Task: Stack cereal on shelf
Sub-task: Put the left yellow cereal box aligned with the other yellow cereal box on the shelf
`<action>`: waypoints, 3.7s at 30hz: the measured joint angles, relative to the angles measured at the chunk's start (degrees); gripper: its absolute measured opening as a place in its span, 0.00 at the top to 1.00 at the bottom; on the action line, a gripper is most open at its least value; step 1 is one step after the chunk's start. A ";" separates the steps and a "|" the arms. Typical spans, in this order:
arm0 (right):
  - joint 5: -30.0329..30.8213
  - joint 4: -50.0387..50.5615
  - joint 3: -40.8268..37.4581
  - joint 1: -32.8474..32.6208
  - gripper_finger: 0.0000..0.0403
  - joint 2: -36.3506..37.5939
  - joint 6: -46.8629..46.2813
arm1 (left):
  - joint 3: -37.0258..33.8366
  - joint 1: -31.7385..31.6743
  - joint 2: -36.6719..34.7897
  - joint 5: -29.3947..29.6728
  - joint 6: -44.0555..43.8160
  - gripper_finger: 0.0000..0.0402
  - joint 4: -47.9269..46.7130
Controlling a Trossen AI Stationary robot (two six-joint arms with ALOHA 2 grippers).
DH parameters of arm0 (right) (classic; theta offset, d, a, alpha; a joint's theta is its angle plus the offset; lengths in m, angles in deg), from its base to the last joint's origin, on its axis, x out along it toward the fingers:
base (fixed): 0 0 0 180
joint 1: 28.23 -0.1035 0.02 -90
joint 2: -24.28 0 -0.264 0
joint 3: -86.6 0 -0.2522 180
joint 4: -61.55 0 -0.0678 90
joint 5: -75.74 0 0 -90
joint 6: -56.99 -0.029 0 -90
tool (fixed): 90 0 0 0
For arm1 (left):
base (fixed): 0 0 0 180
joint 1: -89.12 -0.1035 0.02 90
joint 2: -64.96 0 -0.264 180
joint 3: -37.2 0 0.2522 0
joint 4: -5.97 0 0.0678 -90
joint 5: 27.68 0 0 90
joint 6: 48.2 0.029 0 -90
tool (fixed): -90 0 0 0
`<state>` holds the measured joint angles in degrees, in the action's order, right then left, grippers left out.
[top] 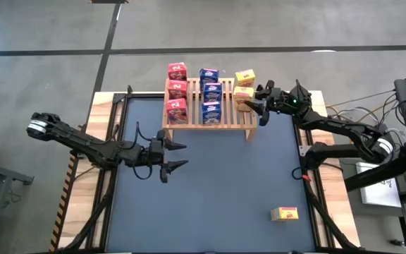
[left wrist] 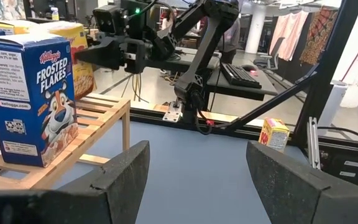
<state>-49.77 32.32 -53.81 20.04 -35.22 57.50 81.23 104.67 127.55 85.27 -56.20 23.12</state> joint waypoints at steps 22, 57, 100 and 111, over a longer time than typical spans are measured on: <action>1.17 -12.43 0.02 0.02 0.59 -7.66 -2.75 | 0.01 0.00 0.00 0.00 -1.54 0.37 0.22; 0.97 -17.82 -0.01 -0.74 0.59 -10.96 -3.70 | 0.01 0.00 0.00 0.01 -1.54 0.37 1.14; -9.65 23.11 10.45 2.14 0.59 -6.49 15.65 | 0.01 0.01 -0.11 -0.03 -1.28 0.37 1.22; -9.31 24.21 10.27 2.14 0.50 -6.60 16.02 | 0.01 0.01 -0.11 -1.15 -1.35 0.37 1.23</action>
<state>-59.07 56.52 -43.54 22.18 -41.83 73.52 81.24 104.68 127.44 84.12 -57.55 24.36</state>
